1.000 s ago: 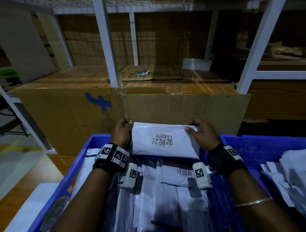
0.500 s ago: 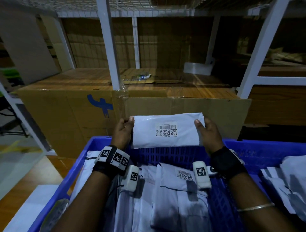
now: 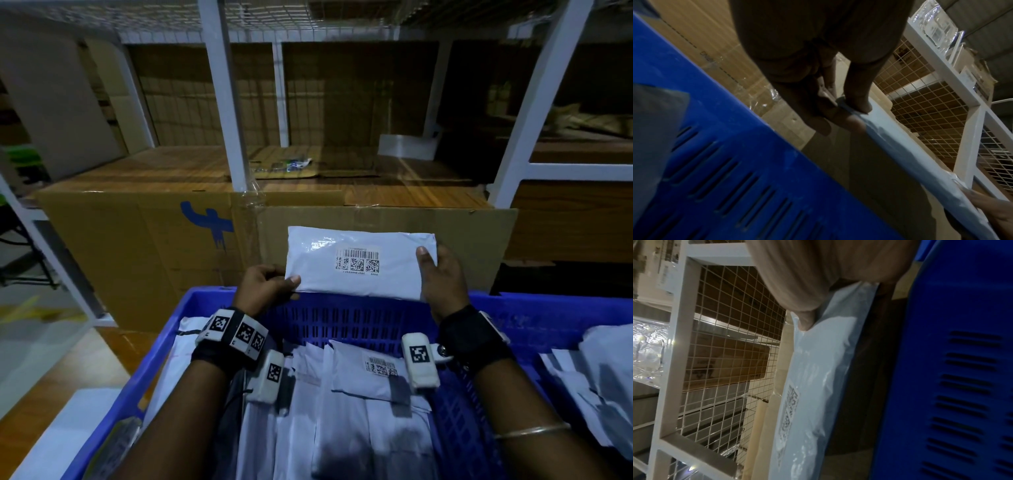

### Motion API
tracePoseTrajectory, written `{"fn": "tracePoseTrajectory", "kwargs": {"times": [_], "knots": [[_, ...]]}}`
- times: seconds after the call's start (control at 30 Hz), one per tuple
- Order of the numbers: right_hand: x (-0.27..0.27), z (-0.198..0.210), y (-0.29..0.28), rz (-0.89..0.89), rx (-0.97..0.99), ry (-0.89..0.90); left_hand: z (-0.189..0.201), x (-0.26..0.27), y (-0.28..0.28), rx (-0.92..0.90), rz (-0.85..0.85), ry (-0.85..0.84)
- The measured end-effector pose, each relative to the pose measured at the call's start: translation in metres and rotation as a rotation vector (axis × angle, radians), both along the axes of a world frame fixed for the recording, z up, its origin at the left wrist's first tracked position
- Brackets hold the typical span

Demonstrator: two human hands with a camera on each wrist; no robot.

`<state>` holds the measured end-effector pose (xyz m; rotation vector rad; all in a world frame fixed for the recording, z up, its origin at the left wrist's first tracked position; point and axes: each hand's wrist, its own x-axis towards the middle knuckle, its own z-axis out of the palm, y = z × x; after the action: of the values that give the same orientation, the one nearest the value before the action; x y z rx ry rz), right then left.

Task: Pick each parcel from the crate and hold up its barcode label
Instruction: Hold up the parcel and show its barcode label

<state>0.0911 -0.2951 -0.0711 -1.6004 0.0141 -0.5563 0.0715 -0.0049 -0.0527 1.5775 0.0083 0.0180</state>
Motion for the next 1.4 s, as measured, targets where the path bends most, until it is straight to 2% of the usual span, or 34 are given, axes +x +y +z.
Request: {"fn": "tracePoseTrajectory", "kwargs": {"times": [0.17,0.33,0.6,0.73,0.9,1.17,1.4], "knots": [[-0.001,0.001,0.0,0.022,0.001,-0.004,0.0,0.001,0.001,0.051,-0.019,-0.017],[-0.006,0.001,0.006,0.124,-0.053,0.045,0.004,0.004,0.001,-0.003,0.075,-0.111],[-0.016,0.008,0.018,0.297,-0.005,0.098,-0.006,0.017,0.014,-0.019,0.233,-0.122],[-0.015,0.007,0.01,0.386,-0.129,0.129,-0.006,0.02,0.016,-0.052,0.243,-0.121],[-0.018,0.011,0.008,0.477,-0.108,0.145,-0.008,0.024,0.017,-0.041,0.26,-0.112],[-0.018,0.007,0.008,0.444,-0.151,0.13,-0.012,0.025,0.018,0.048,0.269,-0.134],[-0.014,0.005,0.011,0.321,-0.148,0.125,-0.016,0.023,0.015,0.132,0.223,-0.145]]}}
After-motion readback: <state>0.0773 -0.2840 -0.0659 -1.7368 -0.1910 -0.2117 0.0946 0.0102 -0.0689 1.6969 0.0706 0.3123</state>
